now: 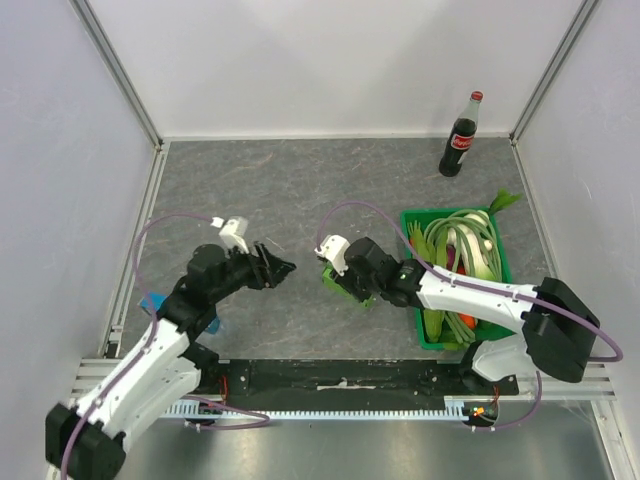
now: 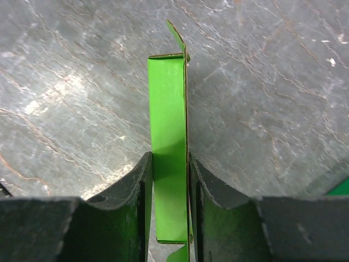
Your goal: Fold the paper box
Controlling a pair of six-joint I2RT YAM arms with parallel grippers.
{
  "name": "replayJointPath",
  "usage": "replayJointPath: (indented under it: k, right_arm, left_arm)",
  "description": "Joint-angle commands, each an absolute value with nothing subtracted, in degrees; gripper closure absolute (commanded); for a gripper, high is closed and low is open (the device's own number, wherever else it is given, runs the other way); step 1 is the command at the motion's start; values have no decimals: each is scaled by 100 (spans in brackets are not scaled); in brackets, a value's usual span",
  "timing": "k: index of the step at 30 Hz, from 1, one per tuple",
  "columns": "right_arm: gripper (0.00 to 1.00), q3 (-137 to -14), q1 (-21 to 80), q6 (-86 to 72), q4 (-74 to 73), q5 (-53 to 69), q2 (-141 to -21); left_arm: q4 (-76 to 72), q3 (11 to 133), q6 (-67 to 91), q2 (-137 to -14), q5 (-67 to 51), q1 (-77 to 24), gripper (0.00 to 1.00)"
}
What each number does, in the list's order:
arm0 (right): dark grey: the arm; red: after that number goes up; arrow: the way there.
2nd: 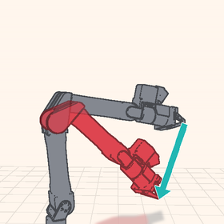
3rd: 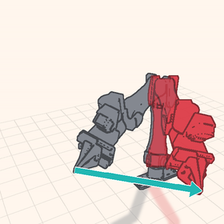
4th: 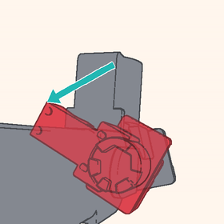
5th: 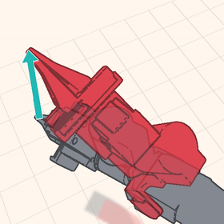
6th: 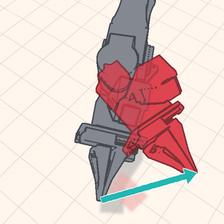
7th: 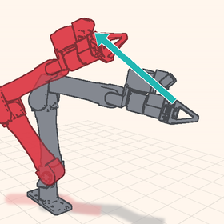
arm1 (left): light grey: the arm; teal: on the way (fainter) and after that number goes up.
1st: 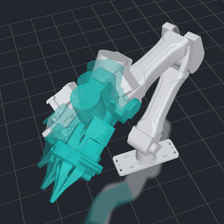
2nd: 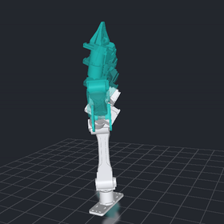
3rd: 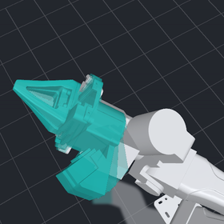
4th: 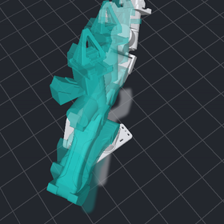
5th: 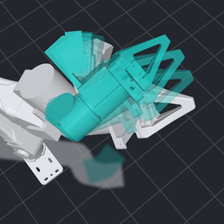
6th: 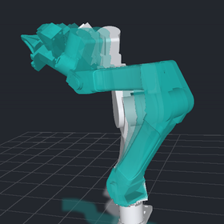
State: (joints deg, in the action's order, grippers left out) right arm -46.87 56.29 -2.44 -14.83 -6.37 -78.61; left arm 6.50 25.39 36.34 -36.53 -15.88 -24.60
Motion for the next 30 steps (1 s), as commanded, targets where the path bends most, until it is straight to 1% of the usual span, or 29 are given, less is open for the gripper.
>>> replayJointPath:
  k: [1,3,6,9,11,12,15,18,21,23,25,30]
  right_arm:
    - [72,-5053,5423,-203,-1819,701,-8085]
    - [71,-5159,5353,-45,-1863,852,-8165]
    - [72,-5291,5238,-44,-1907,887,-8340]
    - [72,-5291,5221,104,-1925,853,-8420]
    - [72,-5238,5221,123,-1907,765,-8429]
    - [72,-5230,5212,132,-1899,756,-8429]
    - [72,-5265,5203,123,-1898,782,-8438]
    - [72,-5247,5194,123,-1855,800,-8376]
    - [72,-5203,5186,114,-1828,817,-8315]
    - [72,-5186,5186,97,-1819,817,-8297]
    - [73,-5194,5186,97,-1811,826,-8279]
    - [73,-5194,5194,97,-1767,879,-8262]
  left_arm:
    - [229,2926,2059,-4683,-1144,-3049,32]
    - [350,3259,1463,-5269,-1107,-3364,40]
    - [921,3857,881,-5887,-1126,-3559,39]
    - [766,3990,433,-5959,-1694,-3560,40]
    - [581,3981,221,-5959,-1845,-3551,42]
    - [450,3981,28,-5985,-1898,-3551,47]
    - [632,4122,-577,-6283,-2126,-3542,53]
    - [852,4263,-983,-6679,-2485,-3507,50]
    - [993,4456,-1134,-6934,-2724,-3498,49]
    - [817,4421,-1186,-7013,-2707,-3498,50]
    - [878,4482,-1204,-7084,-2759,-3498,53]
    - [844,4483,-1204,-7233,-2716,-3498,54]
